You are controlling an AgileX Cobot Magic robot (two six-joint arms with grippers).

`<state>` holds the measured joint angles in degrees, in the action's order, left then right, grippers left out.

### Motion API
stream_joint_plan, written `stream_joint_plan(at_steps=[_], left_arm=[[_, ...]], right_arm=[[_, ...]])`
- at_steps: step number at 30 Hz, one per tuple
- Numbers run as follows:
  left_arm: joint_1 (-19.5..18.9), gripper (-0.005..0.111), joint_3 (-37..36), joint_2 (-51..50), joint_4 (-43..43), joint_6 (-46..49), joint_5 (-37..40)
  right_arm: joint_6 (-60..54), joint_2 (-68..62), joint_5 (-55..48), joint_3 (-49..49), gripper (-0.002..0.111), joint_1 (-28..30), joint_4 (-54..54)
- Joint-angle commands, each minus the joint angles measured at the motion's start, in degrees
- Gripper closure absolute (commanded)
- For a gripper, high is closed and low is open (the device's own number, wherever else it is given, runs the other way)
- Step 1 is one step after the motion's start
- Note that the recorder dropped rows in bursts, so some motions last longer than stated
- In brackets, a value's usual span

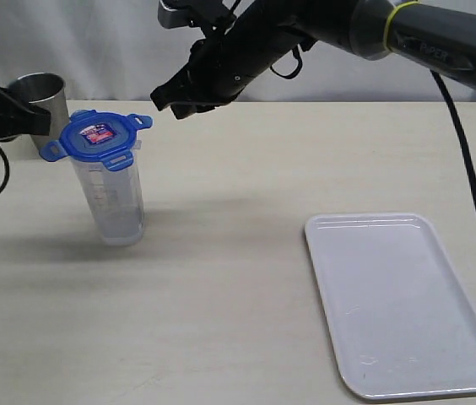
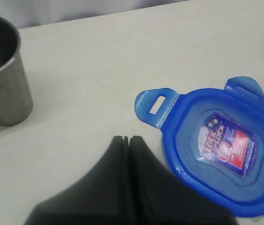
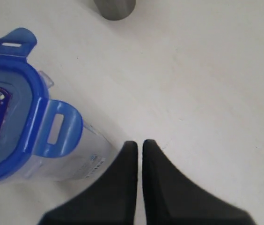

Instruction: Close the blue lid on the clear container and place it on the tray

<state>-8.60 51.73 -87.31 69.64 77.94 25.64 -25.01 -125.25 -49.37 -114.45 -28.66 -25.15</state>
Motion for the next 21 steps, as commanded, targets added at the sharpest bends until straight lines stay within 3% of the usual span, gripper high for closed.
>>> stream_joint_plan(at_steps=[1,8,21], left_arm=[[-0.19,0.107,0.51,7.24,-13.64,-11.07,-0.01],[0.03,0.107,-0.54,9.56,-16.29,-12.71,17.29],[0.42,0.107,-3.06,9.43,-15.01,-11.44,20.21]], right_arm=[[1.23,1.29,-1.11,-0.04,0.104,0.82,0.58],[2.16,1.78,-2.37,0.06,0.104,0.82,0.36],[3.2,1.87,-4.02,0.06,0.104,0.82,0.59]])
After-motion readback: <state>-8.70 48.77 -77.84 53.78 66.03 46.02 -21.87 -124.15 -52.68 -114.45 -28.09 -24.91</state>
